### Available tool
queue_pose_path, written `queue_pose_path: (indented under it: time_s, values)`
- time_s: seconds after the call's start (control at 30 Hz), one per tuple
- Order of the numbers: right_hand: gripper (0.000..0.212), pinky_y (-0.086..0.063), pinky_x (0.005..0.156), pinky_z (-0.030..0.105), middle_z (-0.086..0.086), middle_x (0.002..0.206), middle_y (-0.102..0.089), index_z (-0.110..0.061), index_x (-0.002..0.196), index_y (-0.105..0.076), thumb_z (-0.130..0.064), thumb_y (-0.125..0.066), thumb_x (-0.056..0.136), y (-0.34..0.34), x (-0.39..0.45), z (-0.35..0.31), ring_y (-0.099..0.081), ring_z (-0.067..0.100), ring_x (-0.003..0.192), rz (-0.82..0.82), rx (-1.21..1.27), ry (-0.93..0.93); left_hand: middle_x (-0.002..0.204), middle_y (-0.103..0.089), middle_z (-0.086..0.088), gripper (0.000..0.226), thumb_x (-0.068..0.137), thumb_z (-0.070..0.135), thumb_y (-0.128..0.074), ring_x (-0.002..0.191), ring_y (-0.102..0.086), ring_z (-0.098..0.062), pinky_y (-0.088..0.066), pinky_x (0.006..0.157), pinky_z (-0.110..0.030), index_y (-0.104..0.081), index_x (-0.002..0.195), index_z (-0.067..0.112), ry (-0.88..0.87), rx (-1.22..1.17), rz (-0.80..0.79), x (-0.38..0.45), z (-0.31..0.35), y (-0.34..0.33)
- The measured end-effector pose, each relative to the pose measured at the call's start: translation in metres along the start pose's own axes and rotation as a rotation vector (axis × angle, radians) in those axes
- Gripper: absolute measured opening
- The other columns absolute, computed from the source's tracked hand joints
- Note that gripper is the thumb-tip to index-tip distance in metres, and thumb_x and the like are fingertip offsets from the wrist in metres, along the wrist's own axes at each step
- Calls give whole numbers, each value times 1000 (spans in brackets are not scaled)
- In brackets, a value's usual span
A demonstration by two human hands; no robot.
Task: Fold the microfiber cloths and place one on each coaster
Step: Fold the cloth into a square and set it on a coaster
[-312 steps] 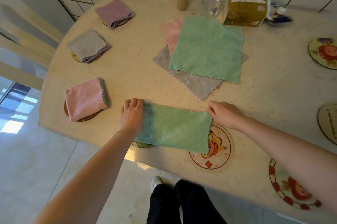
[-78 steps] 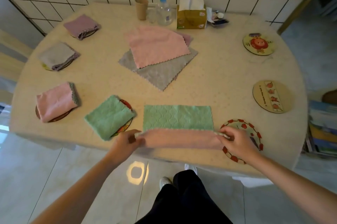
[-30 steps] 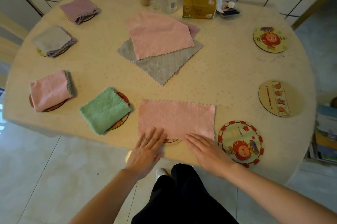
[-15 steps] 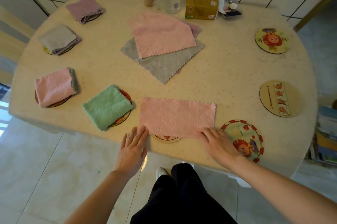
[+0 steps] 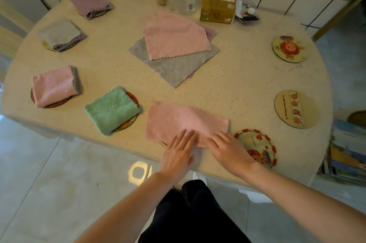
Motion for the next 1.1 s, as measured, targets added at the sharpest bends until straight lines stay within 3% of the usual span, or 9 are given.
queue_pose_path:
  time_s: [0.23, 0.33, 0.4, 0.5, 0.7, 0.8, 0.93, 1.03, 1.1]
  values:
    - [49, -52, 80, 24, 1, 98, -64, -7, 120, -56, 0, -67, 73, 0, -37, -9, -58, 16, 91, -62, 164, 226, 144, -47, 1, 67, 82, 37, -67, 132, -45, -27, -38, 105, -45, -41, 141, 20, 50, 62, 78, 13, 33, -8]
    - [40, -51, 88, 23, 2, 106, -65, -8, 121, -55, -3, -58, 82, 4, -53, -7, -57, 15, 98, -62, 208, 369, 136, -56, 2, 53, 84, 39, -58, 125, -52, -29, -44, 99, -46, -54, 134, 21, 72, 141, 60, 15, 43, -22]
    - [33, -52, 89, 28, 5, 108, -64, -5, 119, -56, -1, -49, 87, 8, -58, 5, -58, 18, 100, -17, 147, 453, 128, -62, 3, 57, 71, 35, -77, 120, -57, -28, -48, 95, -47, -63, 125, 22, 93, 155, 13, 14, 48, -31]
    - [50, -50, 95, 33, 10, 118, -64, -3, 121, -59, 10, -65, 73, -1, -49, 51, -59, 23, 110, -41, 246, 346, 126, -64, 5, 63, 61, 33, -85, 119, -58, -27, -51, 92, -49, -66, 120, 24, 155, 145, -14, 5, 47, -36]
    - [77, -31, 113, 35, 3, 150, -36, -16, 144, -36, 14, -57, 75, -16, -2, 63, -35, 19, 137, -238, 147, 463, 147, -41, 10, 47, 92, 25, -56, 142, -24, -14, -17, 118, -43, -47, 138, 31, 297, -208, 16, -11, 41, -31]
    - [84, -21, 117, 37, -6, 158, -13, -26, 150, -16, 6, -54, 82, -31, 20, 53, -12, 14, 144, -414, 46, 563, 144, -44, 12, 44, 93, 20, -54, 140, -25, -7, -16, 118, -39, -50, 136, 31, 342, -383, 98, -14, 37, -25]
    - [81, -13, 115, 34, -12, 157, -14, -33, 149, -16, -3, -56, 85, -47, 31, 60, -13, 16, 144, -519, -12, 676, 141, -49, 10, 44, 93, 13, -48, 138, -32, -5, -20, 118, -32, -54, 133, 27, 424, -573, 114, -18, 30, -25]
    - [79, -19, 115, 34, -13, 154, -24, -32, 146, -26, 0, -57, 81, -56, 35, 69, -19, 17, 141, -536, 57, 667, 129, -57, 14, 51, 86, 8, -42, 111, -54, -9, -40, 98, -25, -58, 125, 37, 549, -774, 97, -23, 25, -26]
    - [72, -24, 114, 30, -10, 146, -38, -28, 138, -44, 7, -57, 77, -56, 45, 76, -24, 14, 137, -562, 275, 510, 90, -61, 16, 34, 89, 19, -44, 72, -47, -10, -37, 68, -28, -66, 101, 43, 677, -903, 142, -26, 16, -25]
Point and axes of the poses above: each hand's wrist, its own x-axis towards the middle knuckle, its own y-axis out of the back of the hand, z = x × y, the point moved 9 cm from there along x, towards the middle knuckle
